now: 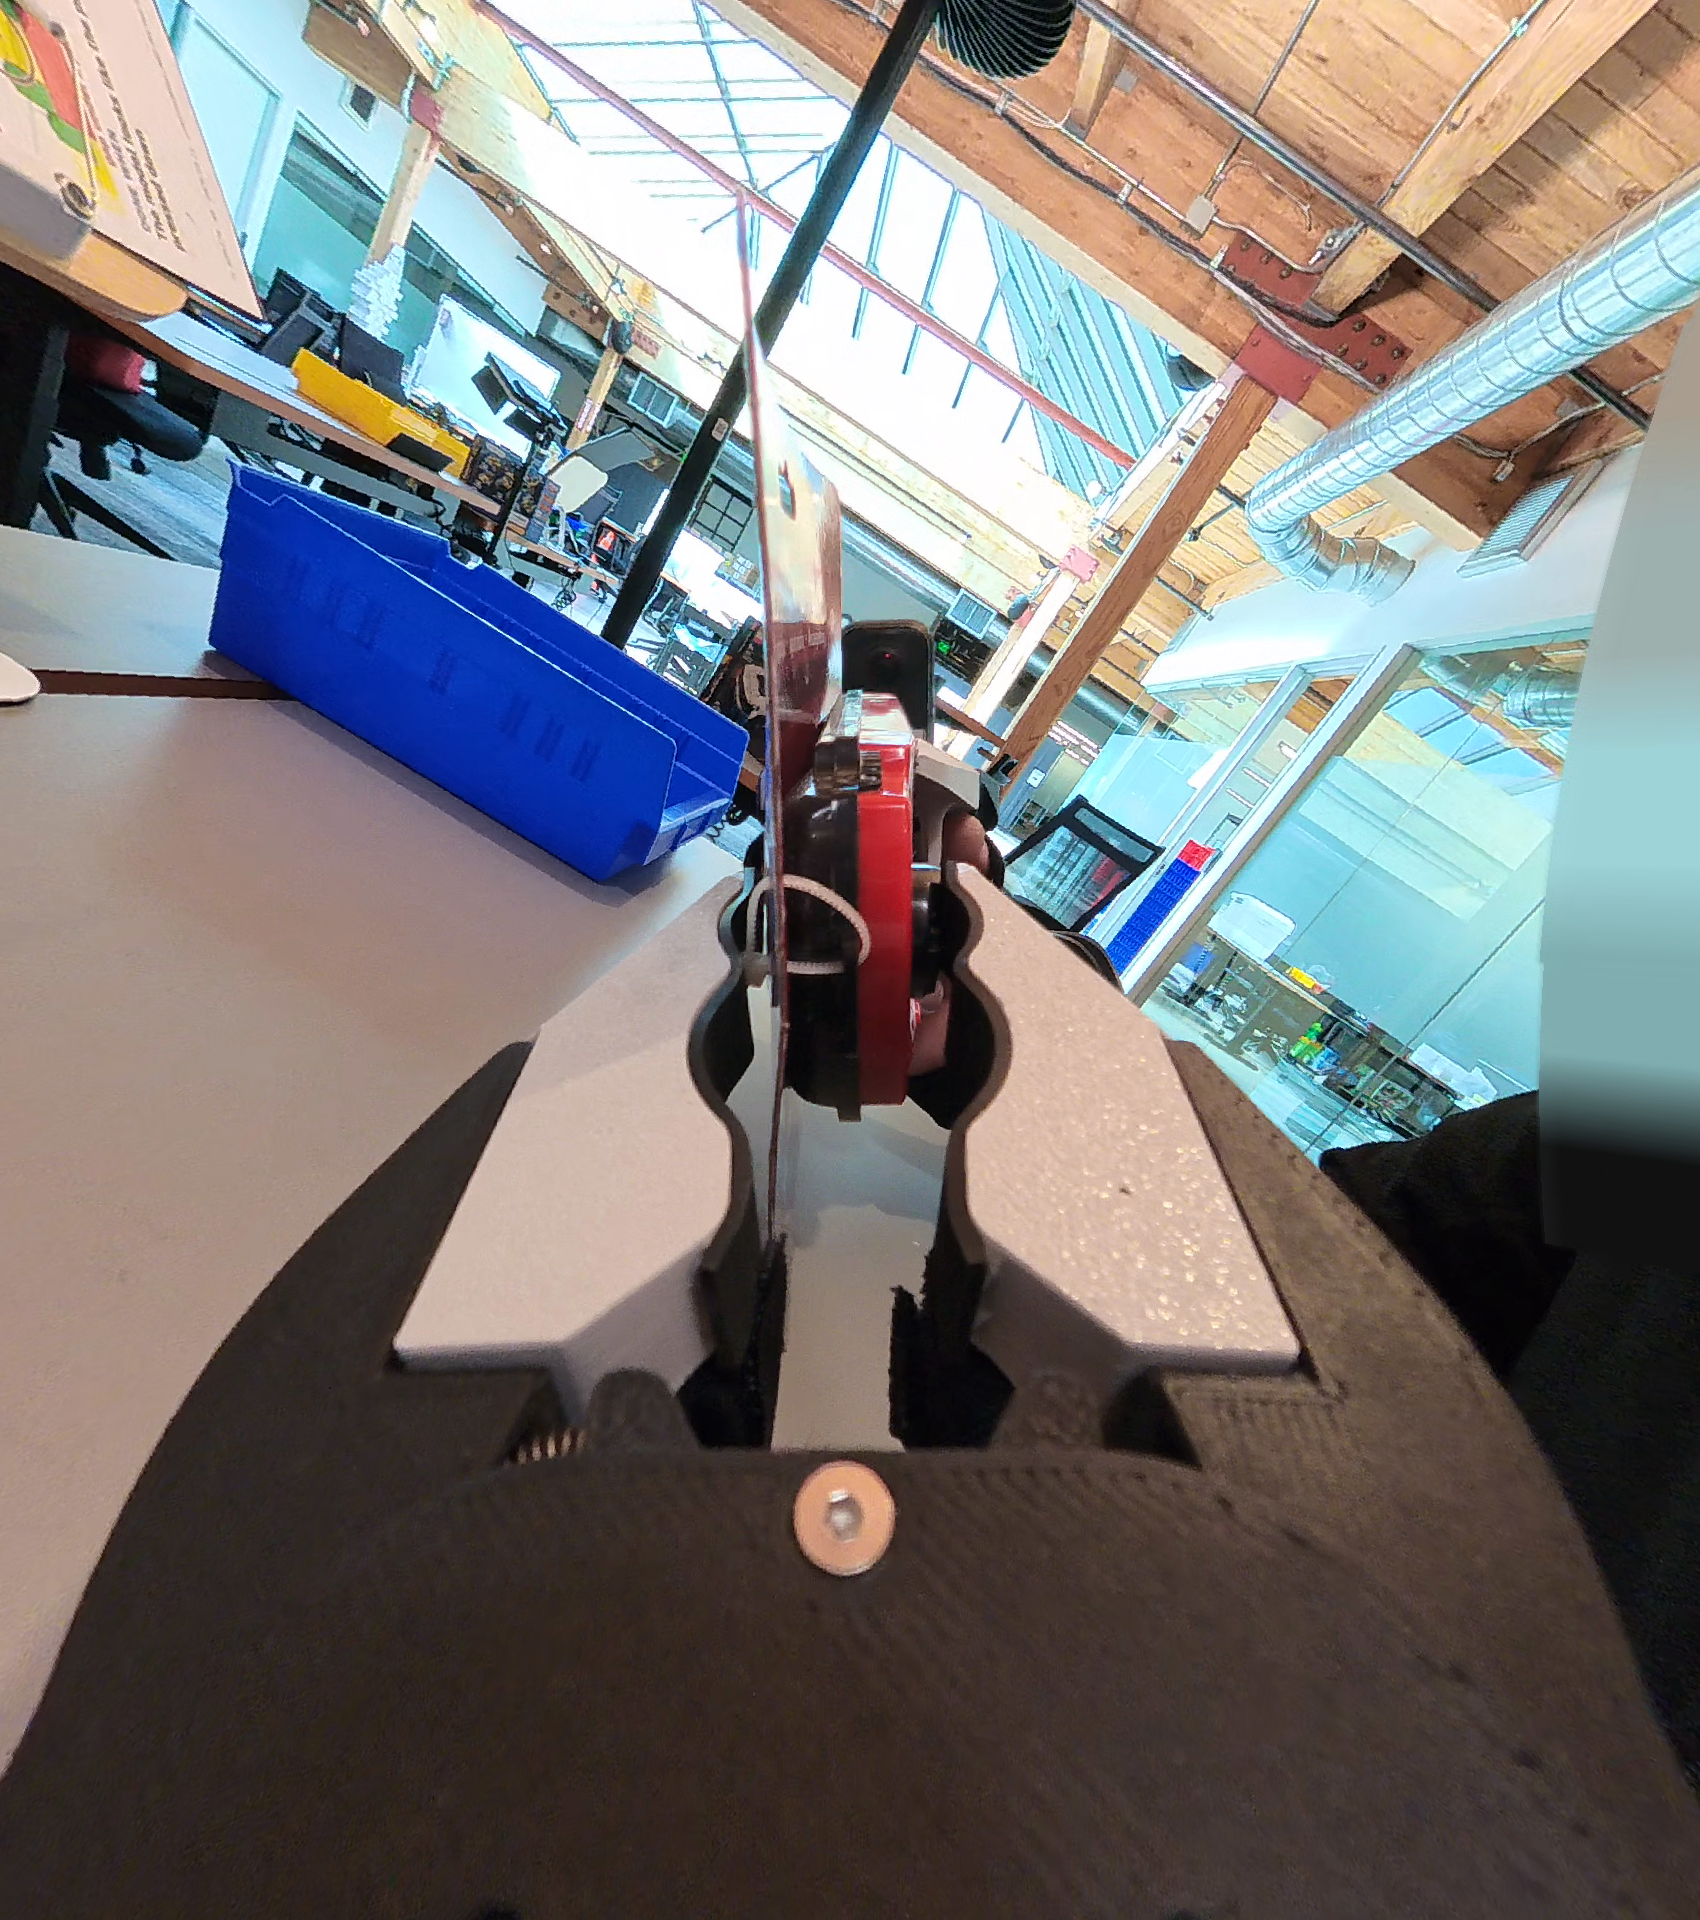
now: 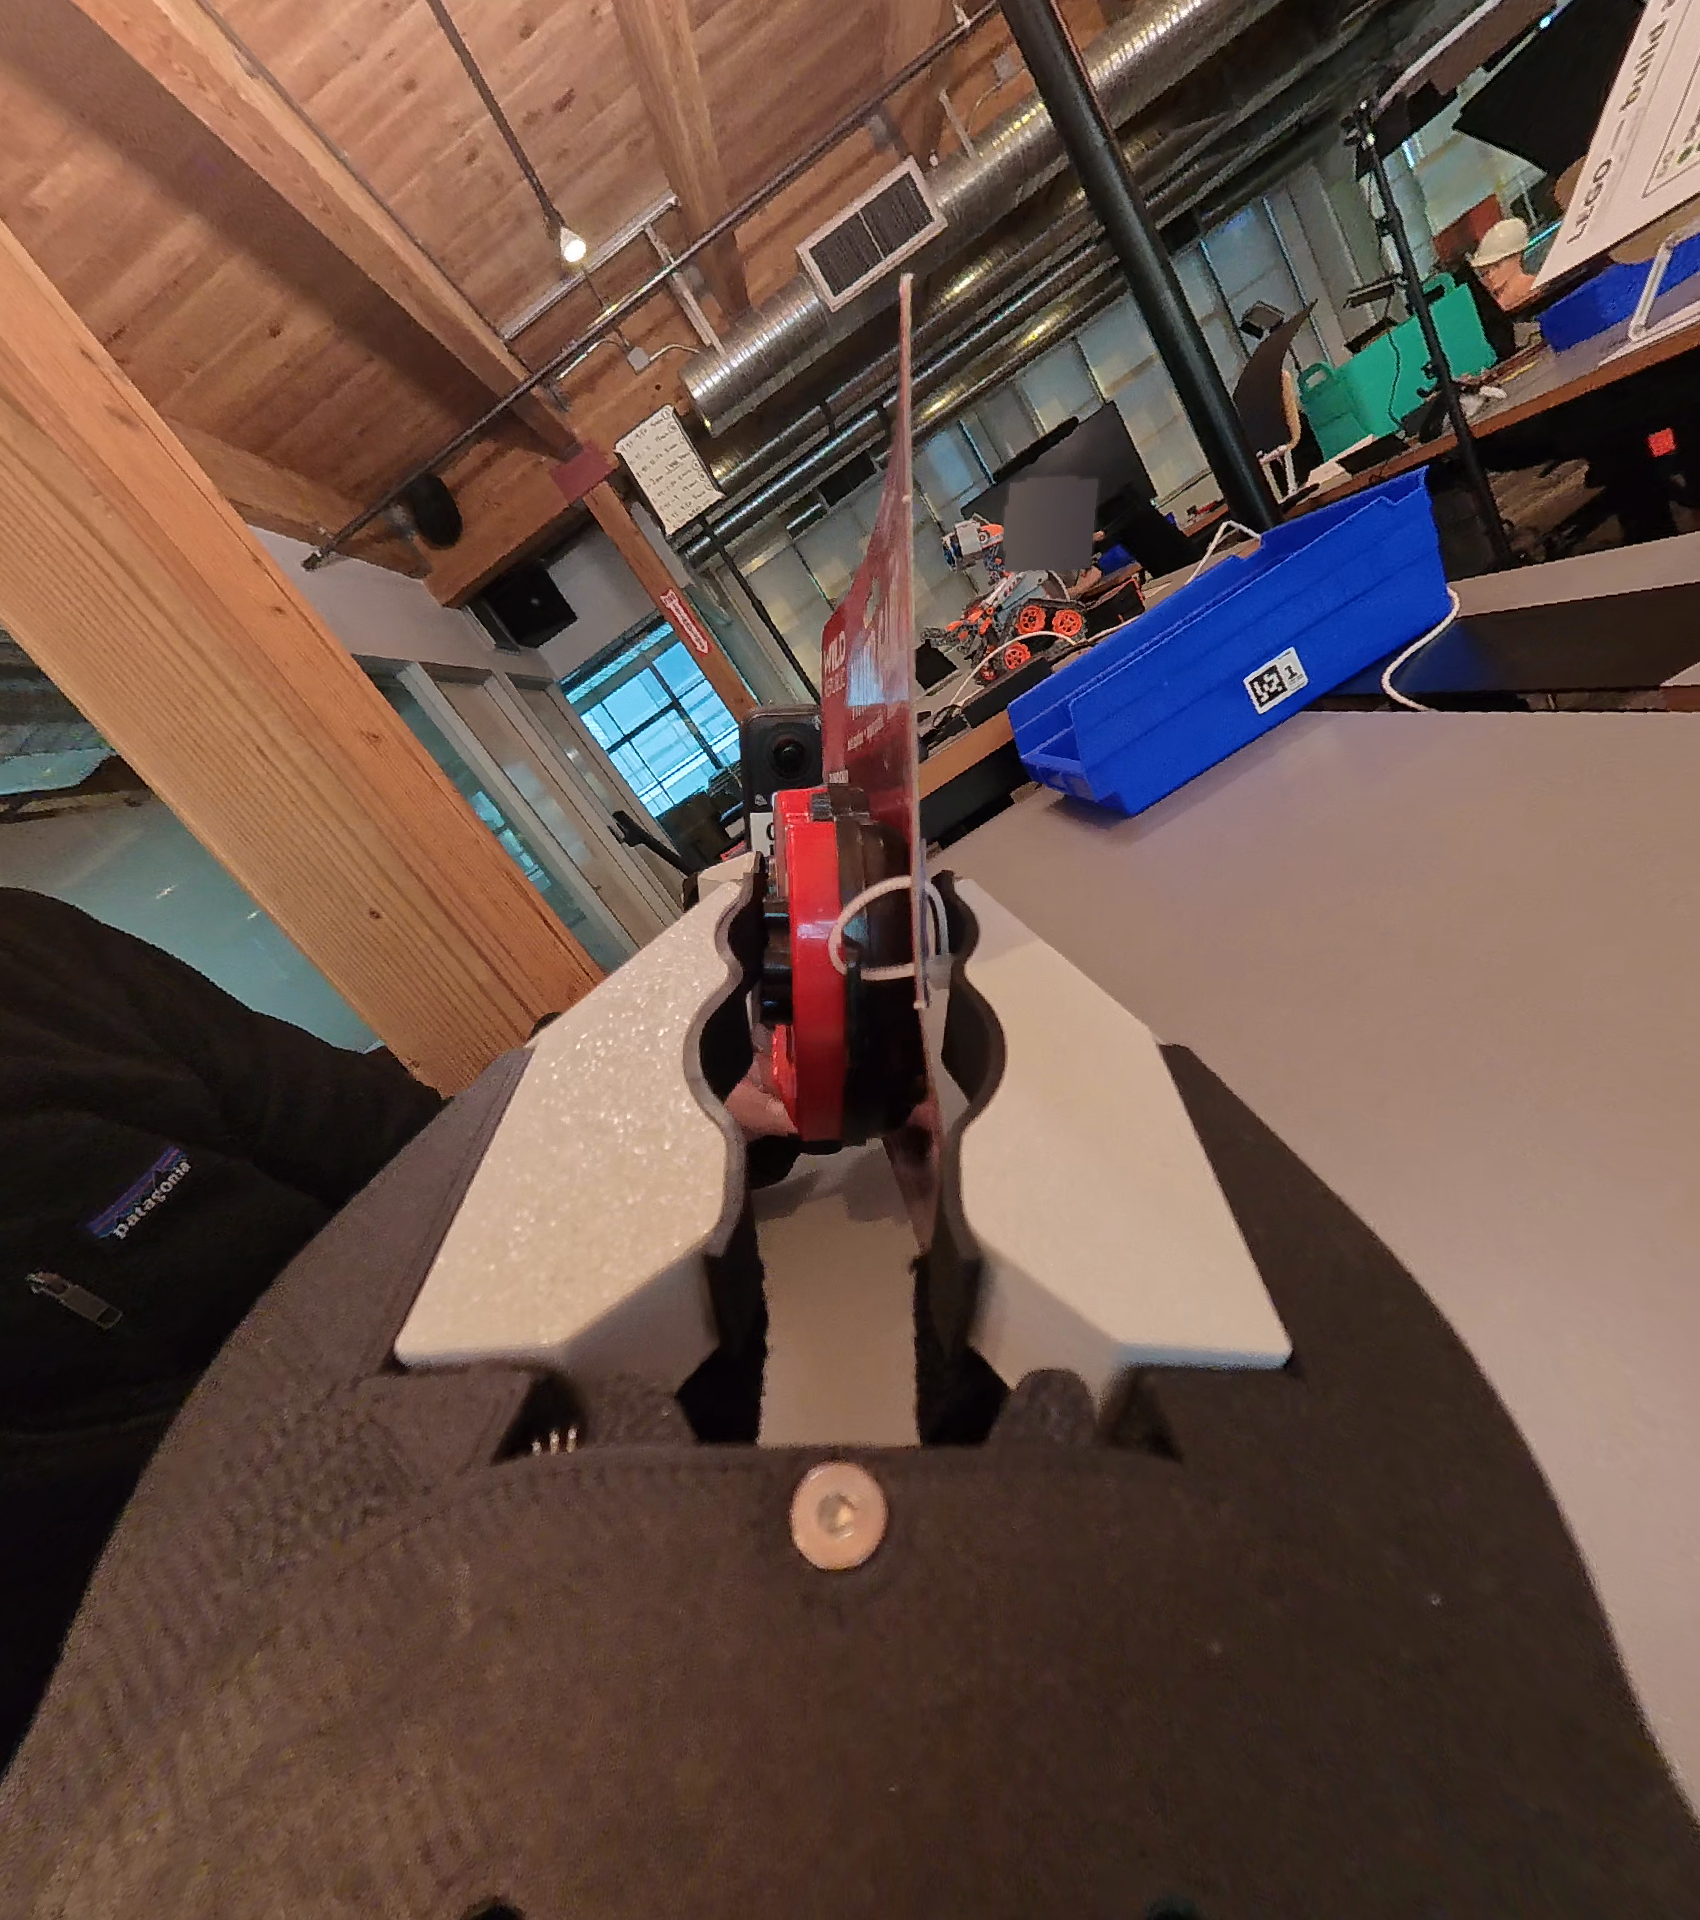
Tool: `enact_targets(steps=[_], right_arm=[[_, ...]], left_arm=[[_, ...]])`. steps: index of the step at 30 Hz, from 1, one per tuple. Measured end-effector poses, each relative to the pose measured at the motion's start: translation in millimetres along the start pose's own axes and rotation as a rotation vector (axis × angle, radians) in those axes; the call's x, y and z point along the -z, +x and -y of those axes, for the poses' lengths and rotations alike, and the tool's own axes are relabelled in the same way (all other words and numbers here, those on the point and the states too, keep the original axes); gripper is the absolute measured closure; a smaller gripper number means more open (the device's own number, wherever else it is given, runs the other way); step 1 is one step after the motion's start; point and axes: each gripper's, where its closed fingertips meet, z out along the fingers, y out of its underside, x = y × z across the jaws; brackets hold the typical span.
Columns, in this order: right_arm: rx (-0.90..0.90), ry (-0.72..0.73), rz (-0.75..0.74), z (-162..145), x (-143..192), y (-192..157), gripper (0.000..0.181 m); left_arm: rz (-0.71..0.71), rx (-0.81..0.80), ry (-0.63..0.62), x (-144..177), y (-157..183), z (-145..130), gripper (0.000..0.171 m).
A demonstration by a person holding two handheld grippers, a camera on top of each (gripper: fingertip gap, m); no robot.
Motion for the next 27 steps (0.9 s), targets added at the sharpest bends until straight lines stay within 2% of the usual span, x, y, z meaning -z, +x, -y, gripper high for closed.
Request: enact_targets(steps=[5,11,19,27], right_arm=[[-0.042,-0.050,-0.015,-8.7,-2.3,4.4,0.132],[-0.045,-0.104,-0.033,-17.4,-1.6,7.5,0.146],[-0.050,-0.127,0.003,-20.6,-0.5,3.1,0.150],[0.015,-0.167,-0.019,-22.7,1.2,2.9,0.156]], left_arm=[[0.023,0.041,-0.003,-0.6,-6.6,-1.9,0.142],[0.013,0.095,0.031,2.1,-8.2,2.7,0.144],[0.001,0.170,0.092,3.8,-13.3,6.9,0.145],[-0.011,0.178,0.087,3.0,-11.4,6.2,0.144]])
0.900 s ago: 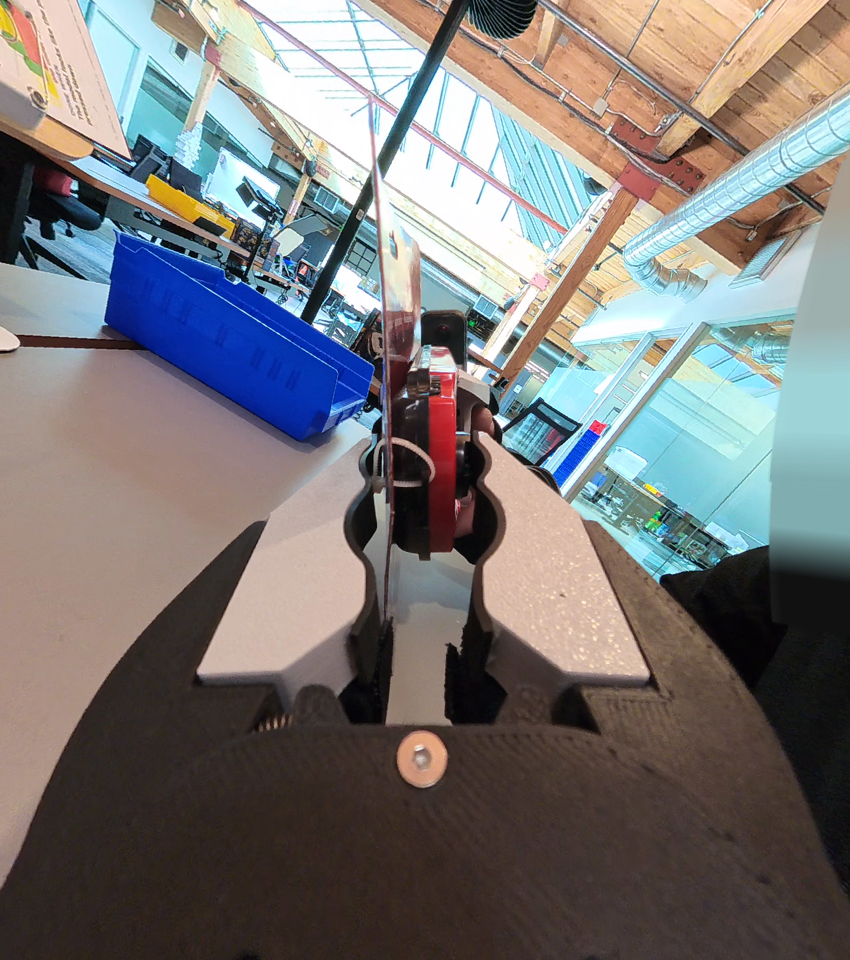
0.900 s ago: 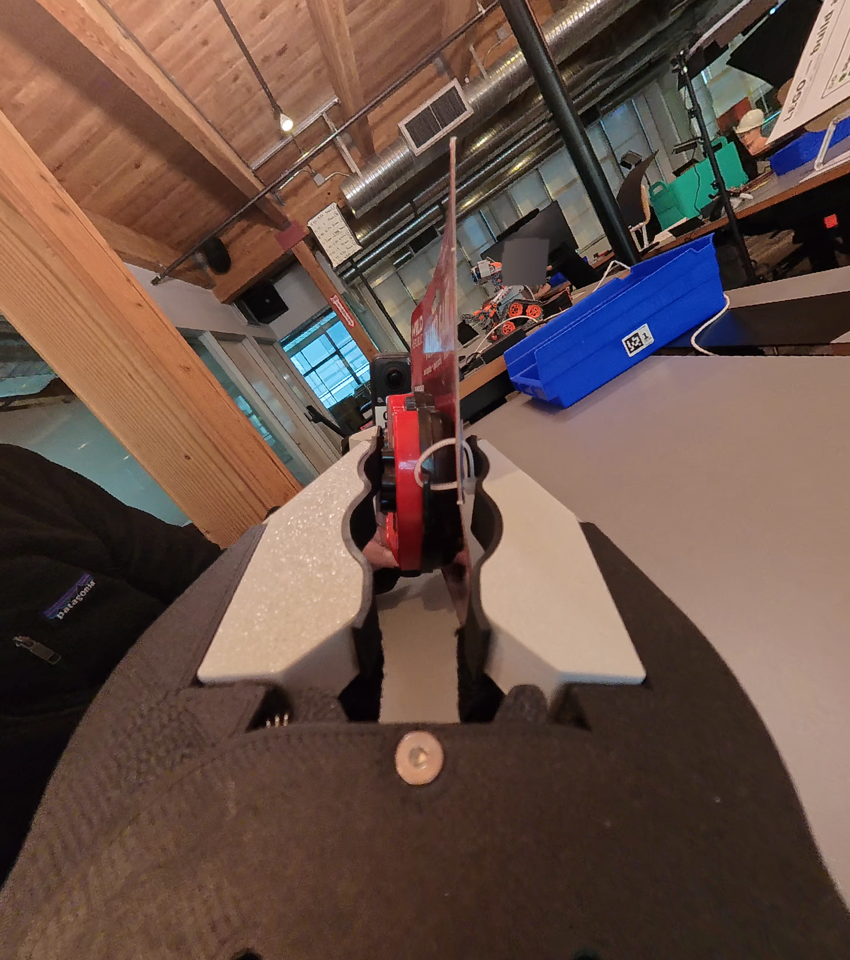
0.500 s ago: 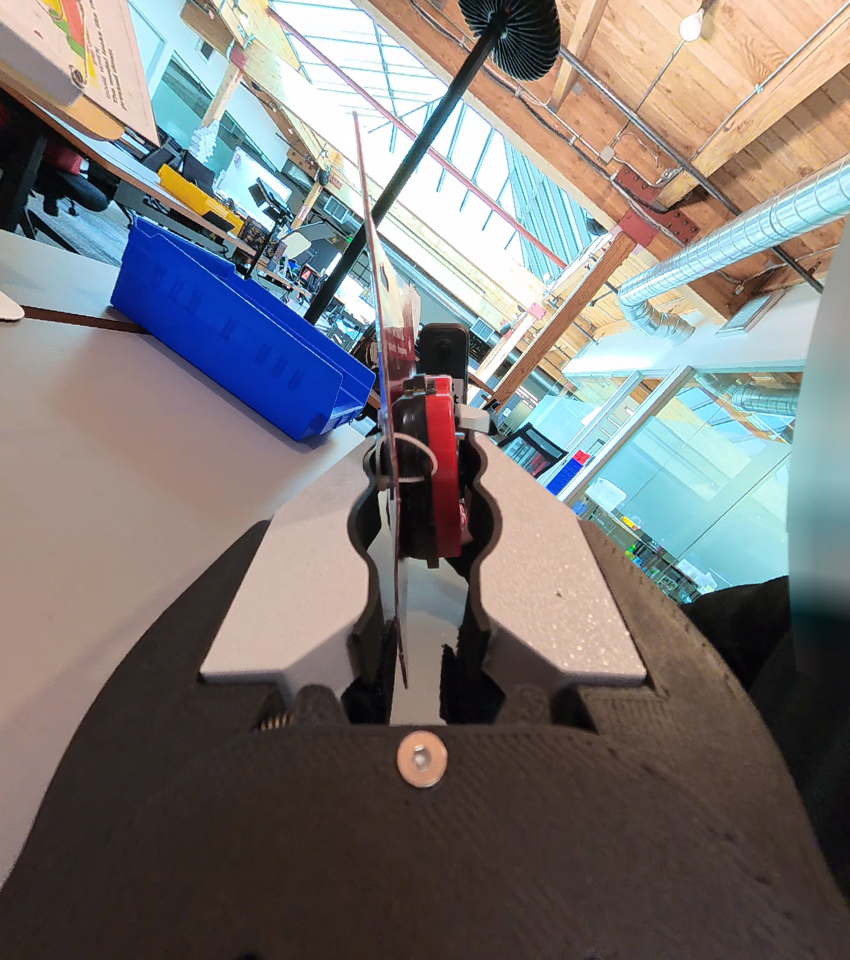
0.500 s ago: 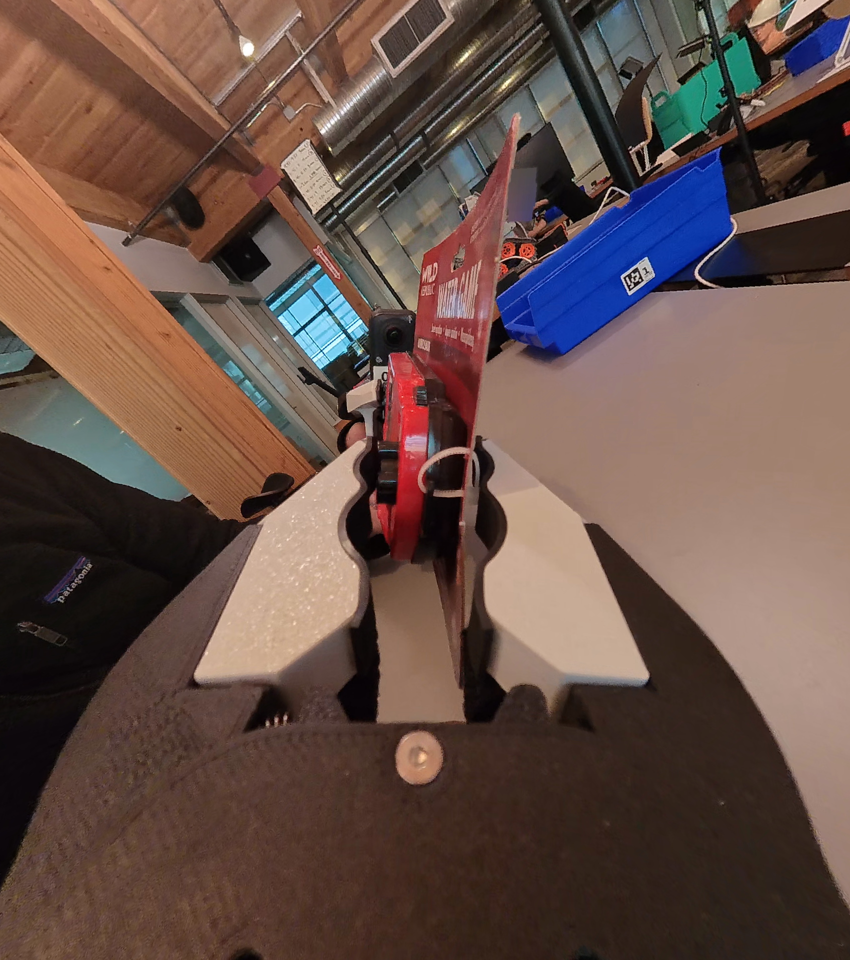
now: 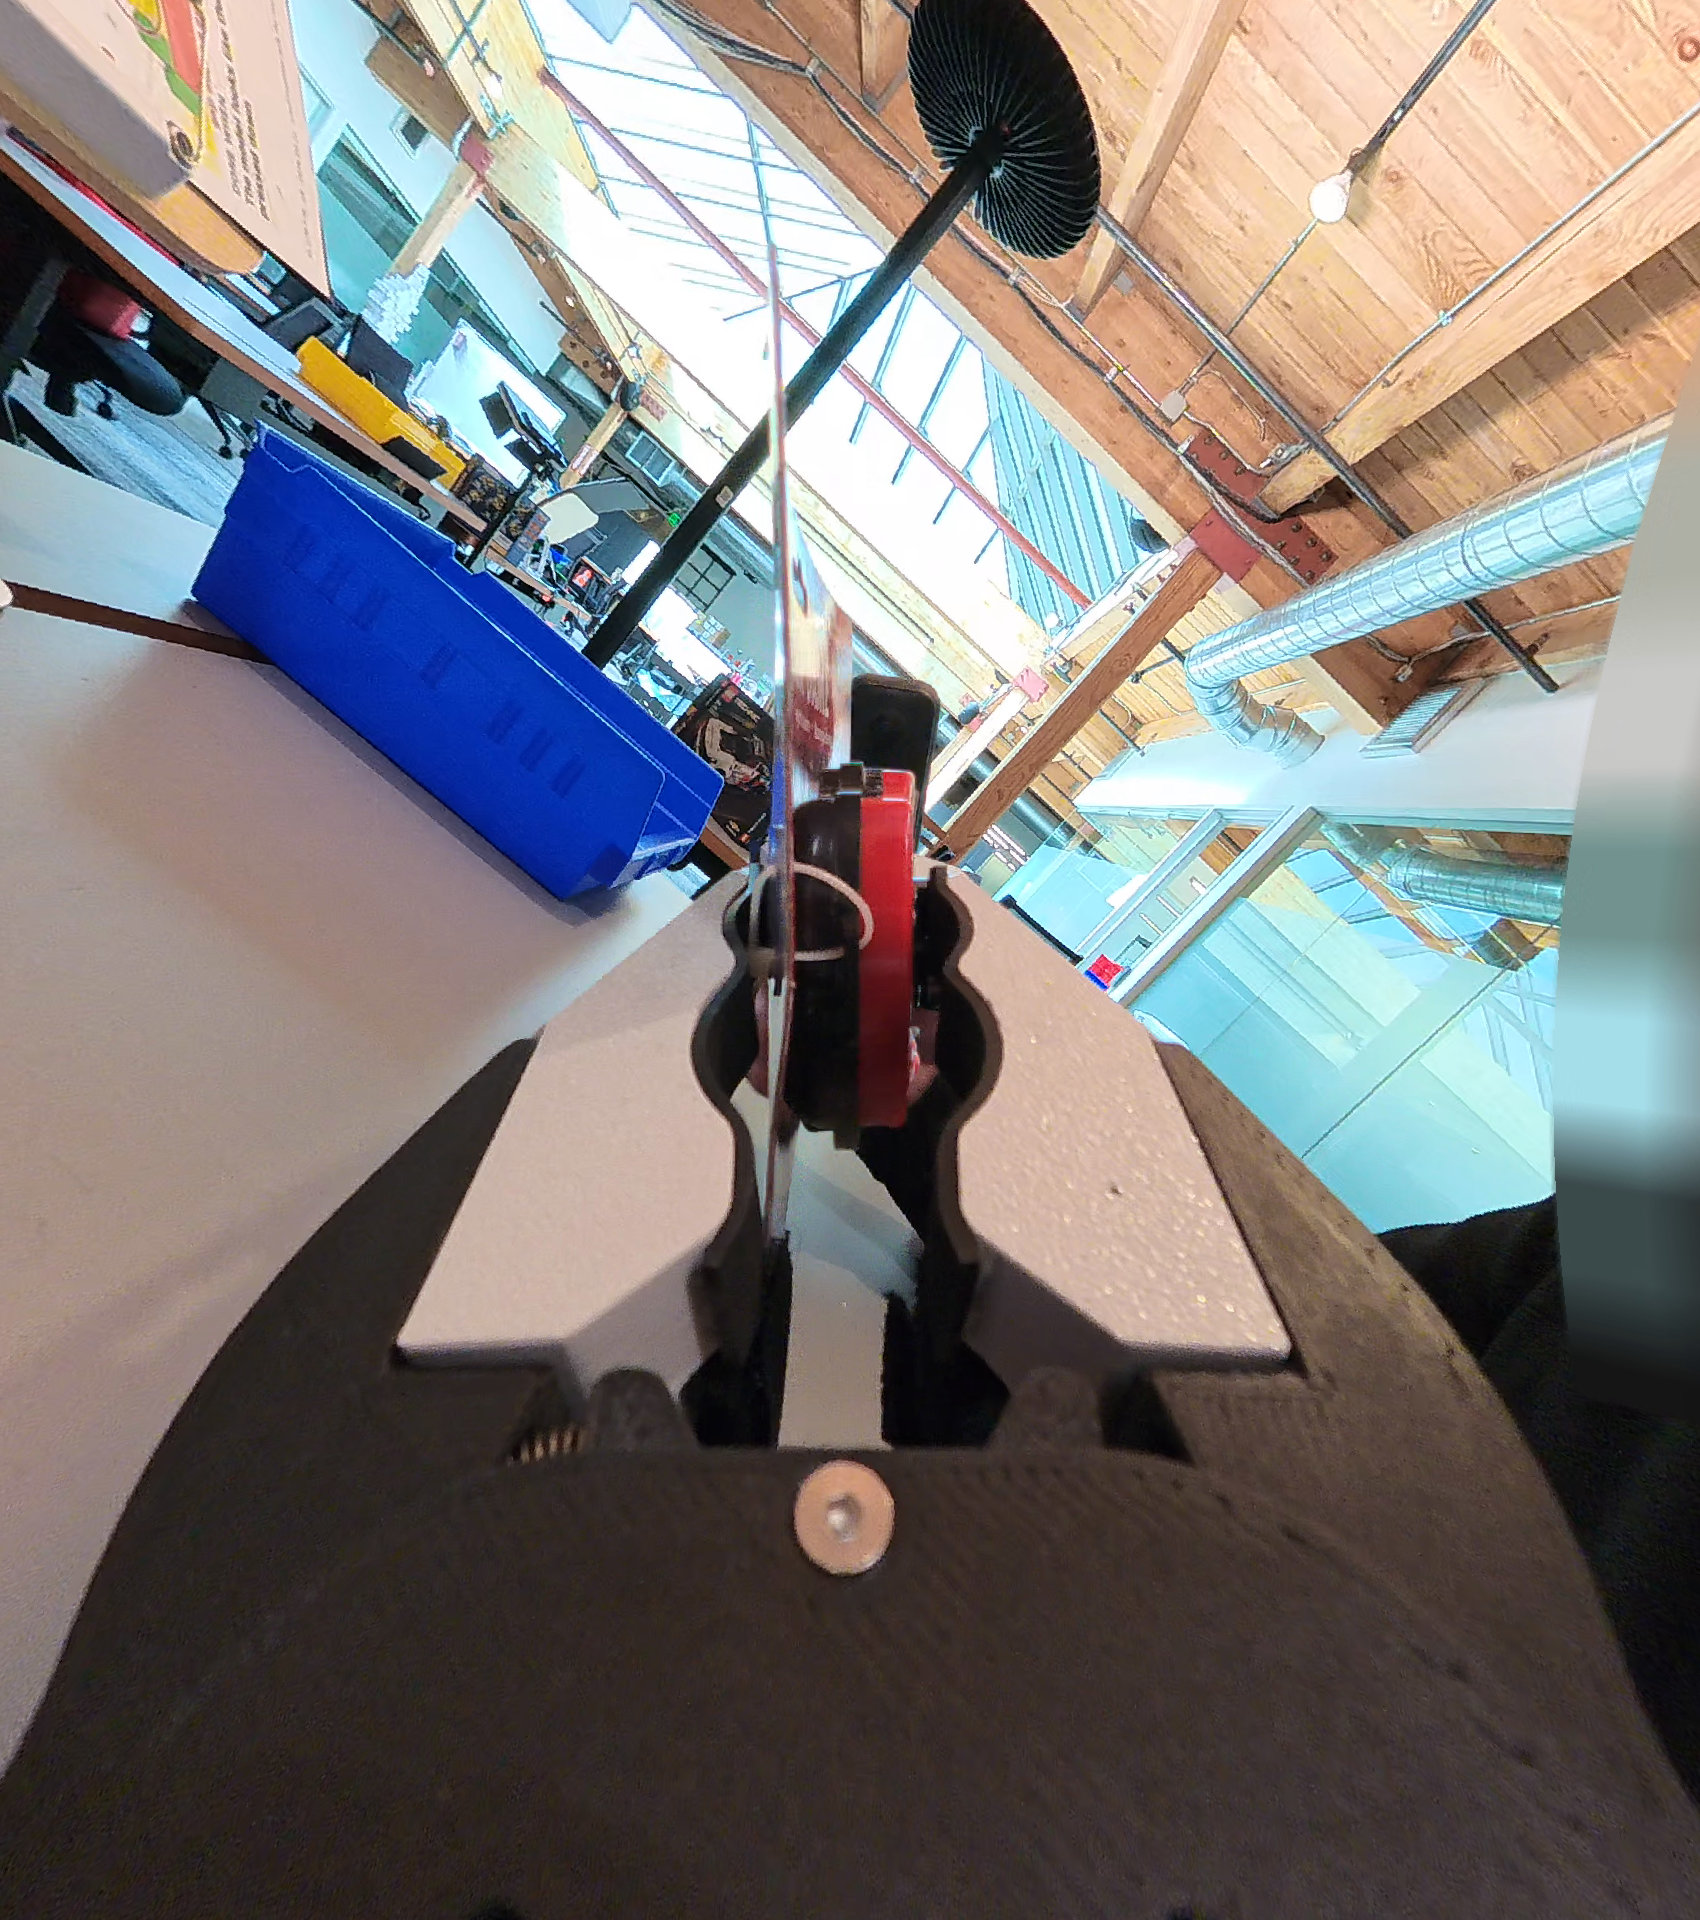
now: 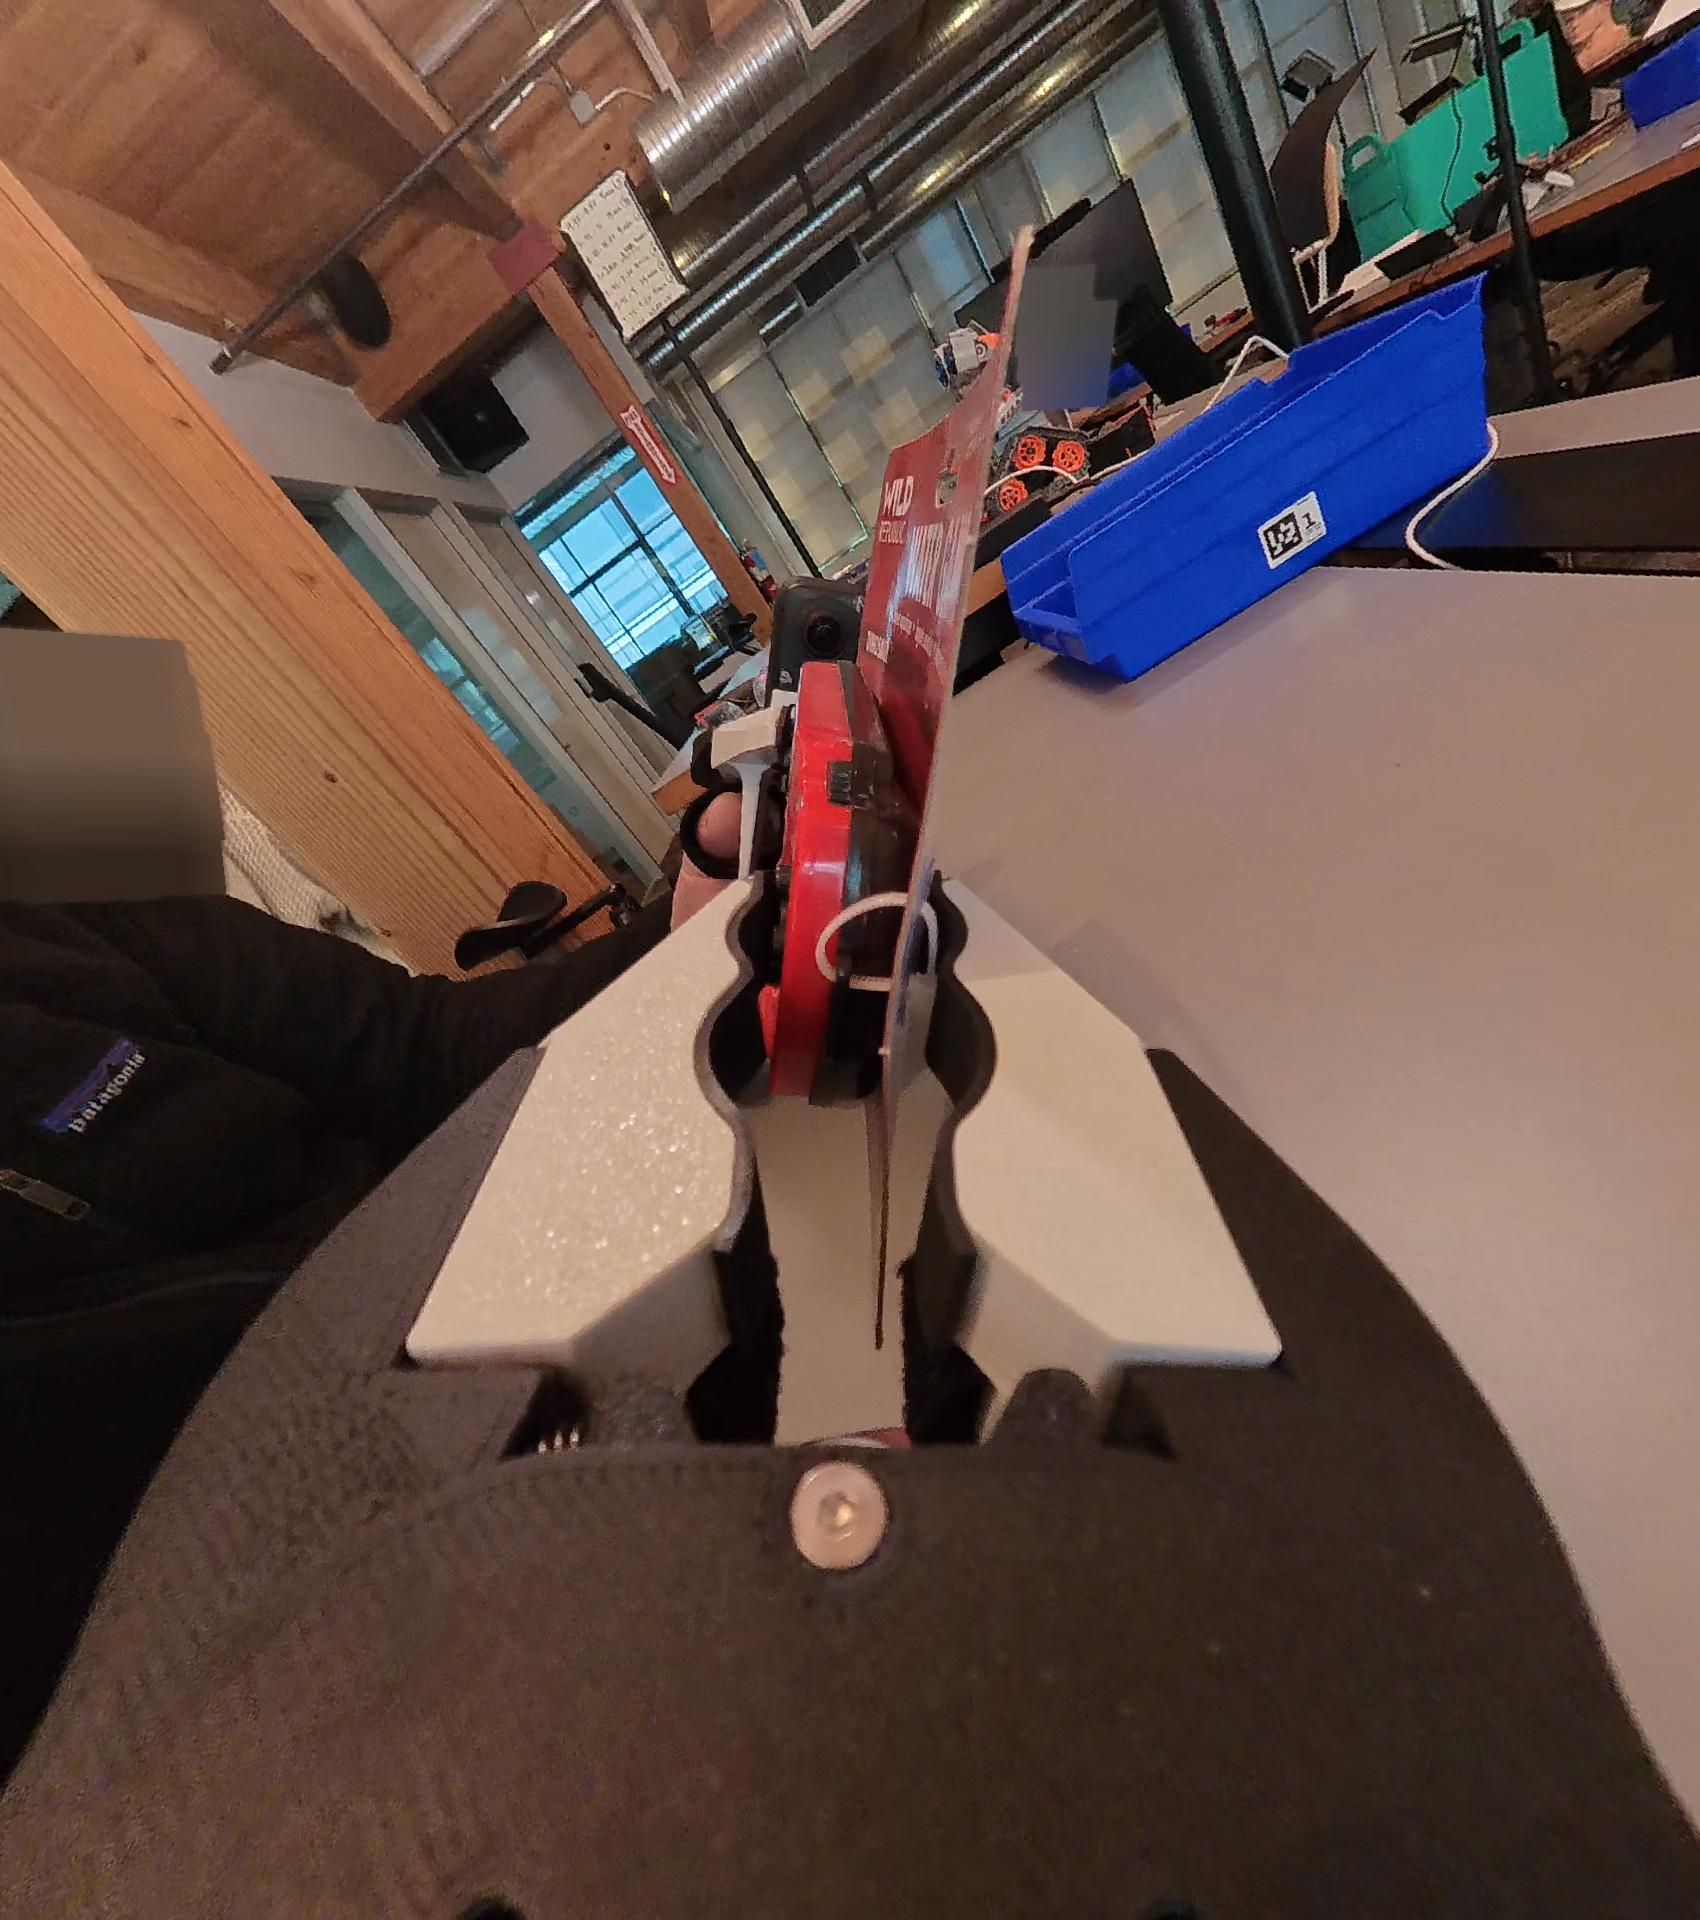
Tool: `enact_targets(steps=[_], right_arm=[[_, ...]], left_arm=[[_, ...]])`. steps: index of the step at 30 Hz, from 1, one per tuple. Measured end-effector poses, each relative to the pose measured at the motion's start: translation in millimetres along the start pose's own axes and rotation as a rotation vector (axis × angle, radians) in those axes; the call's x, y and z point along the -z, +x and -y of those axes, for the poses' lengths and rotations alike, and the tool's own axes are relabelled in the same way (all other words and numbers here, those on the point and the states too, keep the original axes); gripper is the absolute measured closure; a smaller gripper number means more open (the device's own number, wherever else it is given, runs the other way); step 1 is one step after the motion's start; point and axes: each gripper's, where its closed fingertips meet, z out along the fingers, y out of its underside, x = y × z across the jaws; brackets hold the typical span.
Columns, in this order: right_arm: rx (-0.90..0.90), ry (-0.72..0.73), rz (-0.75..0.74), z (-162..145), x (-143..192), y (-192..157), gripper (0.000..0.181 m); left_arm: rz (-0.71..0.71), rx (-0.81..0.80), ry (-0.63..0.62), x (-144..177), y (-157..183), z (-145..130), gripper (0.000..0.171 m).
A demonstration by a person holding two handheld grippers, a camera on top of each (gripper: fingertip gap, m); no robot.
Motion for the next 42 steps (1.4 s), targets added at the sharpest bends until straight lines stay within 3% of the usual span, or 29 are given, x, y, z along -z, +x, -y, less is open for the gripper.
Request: enact_targets(steps=[24,42], right_arm=[[-0.029,0.018,0.009,0.9,-1.1,0.0,0.144],[-0.099,0.052,0.045,2.6,3.7,3.3,0.153]], left_arm=[[0.007,-0.024,0.040,-1.5,1.4,6.1,0.144],[-0.005,0.000,0.149,1.4,0.0,18.8,0.146]])
